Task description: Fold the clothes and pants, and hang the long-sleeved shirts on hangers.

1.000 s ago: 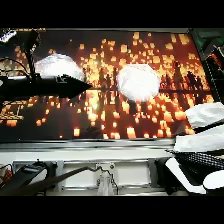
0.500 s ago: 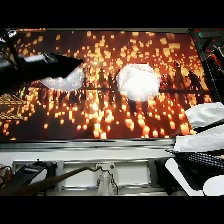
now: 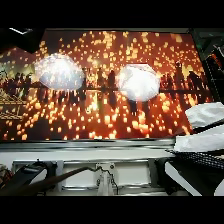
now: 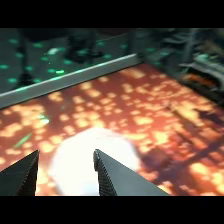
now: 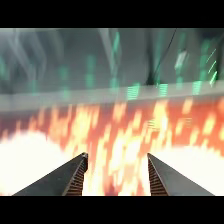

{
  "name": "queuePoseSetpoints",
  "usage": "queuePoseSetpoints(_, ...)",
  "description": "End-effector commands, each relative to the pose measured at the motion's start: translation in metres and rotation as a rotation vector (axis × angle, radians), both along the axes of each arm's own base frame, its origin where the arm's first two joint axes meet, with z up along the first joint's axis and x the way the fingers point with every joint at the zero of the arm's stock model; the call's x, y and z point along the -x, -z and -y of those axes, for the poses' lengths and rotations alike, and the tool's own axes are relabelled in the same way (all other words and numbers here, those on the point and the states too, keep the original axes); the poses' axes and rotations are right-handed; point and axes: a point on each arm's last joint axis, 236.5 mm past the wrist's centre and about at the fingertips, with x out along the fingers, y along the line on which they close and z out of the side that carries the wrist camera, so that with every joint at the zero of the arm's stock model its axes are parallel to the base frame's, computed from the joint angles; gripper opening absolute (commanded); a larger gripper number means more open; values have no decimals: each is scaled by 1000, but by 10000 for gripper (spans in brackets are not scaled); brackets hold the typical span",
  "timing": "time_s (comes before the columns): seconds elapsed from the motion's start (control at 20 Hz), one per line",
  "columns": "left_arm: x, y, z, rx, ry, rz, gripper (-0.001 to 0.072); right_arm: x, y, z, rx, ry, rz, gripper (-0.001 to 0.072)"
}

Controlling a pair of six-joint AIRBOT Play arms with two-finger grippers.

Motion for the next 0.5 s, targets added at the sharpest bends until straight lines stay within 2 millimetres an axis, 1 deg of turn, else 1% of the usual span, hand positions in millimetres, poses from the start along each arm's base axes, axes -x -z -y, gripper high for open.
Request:
queuePoseSetpoints(0.0,-5,-1,-14,-63,-53,26,356,1,92,-38,89,-134,-208,426)
queuePoseSetpoints(0.05,-5,-1,-14,-63,-53,26,356,1,100,-38,87,-135,-226,426)
queuePoseSetpoints(0.1,-5,-1,-14,-63,-53,26,357,1,102,-37,87,-134,-231,426)
queuePoseSetpoints(0.45,-5,-1,-14,-63,-53,26,357,1,99,-37,87,-131,-219,426)
